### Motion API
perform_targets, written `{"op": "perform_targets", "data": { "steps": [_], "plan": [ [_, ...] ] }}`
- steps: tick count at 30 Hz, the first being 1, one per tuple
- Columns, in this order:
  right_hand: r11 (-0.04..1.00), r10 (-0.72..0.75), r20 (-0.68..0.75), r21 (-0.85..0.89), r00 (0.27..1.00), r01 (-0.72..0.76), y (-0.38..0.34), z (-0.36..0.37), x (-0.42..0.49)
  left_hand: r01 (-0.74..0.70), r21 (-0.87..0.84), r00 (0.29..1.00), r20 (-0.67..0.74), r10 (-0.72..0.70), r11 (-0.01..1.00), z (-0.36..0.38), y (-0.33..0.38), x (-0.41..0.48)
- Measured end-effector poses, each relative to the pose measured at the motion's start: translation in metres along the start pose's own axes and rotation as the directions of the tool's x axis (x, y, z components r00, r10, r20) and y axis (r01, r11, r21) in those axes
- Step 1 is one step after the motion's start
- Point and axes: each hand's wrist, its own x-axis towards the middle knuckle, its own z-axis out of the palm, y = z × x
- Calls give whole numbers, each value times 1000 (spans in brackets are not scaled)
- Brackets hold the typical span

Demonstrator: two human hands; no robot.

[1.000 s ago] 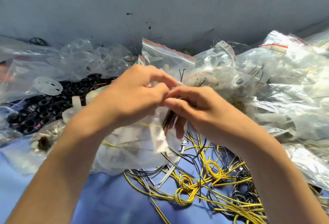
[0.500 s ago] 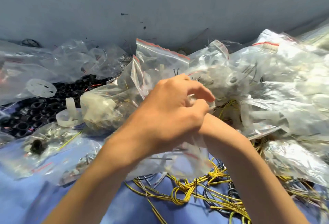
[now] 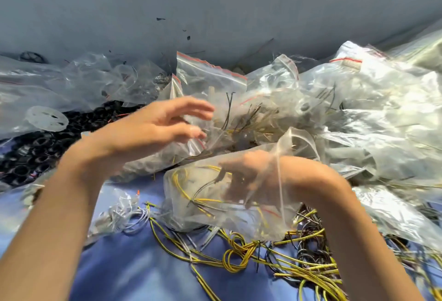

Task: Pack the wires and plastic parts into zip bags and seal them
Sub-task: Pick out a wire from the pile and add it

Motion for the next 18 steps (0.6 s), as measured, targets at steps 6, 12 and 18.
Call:
{"op": "perform_targets", "data": {
  "steps": [6,12,18],
  "plan": [
    [901,-139,-182,385,973,201,9,-9,-21,121,371,897,357,-261,921,6,-36,6],
    [980,119,-192,-134,974,-146,10,1,17,110,454,895,343,-287,884,5,-32,8],
    [993,-45,-255,95,966,71,13,8,20,104,505,905,308,-292,857,11,-28,9]
  ]
}}
